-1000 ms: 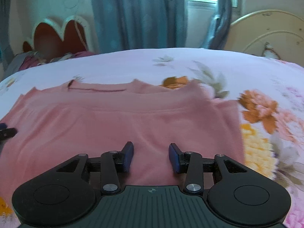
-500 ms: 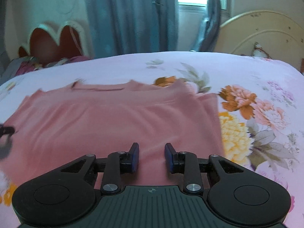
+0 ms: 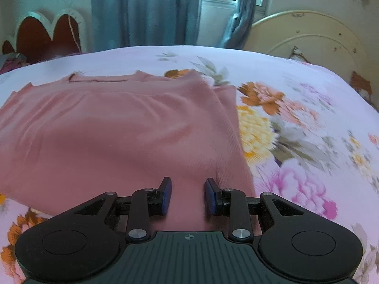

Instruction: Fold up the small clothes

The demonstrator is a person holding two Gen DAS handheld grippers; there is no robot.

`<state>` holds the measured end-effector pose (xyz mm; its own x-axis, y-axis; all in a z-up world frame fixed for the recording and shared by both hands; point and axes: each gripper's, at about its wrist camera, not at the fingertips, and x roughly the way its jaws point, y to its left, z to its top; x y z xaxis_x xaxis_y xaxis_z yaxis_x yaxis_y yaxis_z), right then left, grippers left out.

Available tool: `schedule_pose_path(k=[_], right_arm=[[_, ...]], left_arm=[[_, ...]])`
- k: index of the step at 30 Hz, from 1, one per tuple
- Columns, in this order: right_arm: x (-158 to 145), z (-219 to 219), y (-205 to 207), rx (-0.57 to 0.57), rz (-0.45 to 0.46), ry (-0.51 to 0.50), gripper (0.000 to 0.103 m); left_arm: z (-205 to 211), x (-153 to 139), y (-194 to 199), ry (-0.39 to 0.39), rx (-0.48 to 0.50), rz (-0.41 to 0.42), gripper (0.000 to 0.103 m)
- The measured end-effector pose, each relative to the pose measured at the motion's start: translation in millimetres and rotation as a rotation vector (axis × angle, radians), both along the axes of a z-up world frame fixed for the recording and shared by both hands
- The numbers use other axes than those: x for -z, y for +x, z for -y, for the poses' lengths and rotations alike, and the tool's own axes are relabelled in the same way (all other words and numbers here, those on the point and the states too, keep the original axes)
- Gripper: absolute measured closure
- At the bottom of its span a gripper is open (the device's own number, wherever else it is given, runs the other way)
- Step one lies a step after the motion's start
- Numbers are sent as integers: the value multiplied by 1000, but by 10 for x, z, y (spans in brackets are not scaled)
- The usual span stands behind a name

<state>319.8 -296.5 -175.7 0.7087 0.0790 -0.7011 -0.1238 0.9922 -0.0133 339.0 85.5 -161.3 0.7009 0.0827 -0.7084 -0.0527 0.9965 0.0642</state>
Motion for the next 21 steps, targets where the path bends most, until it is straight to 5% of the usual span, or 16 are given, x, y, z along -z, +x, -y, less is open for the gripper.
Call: schedule_pose_path(k=[10, 21], right_arm=[[-249, -91, 9, 13, -27, 33, 73], [-455, -918, 141, -126, 2, 143, 73]], left_arm=[[9, -102, -19, -14, 7, -1, 37], [55, -179, 165, 8, 17, 42, 36]])
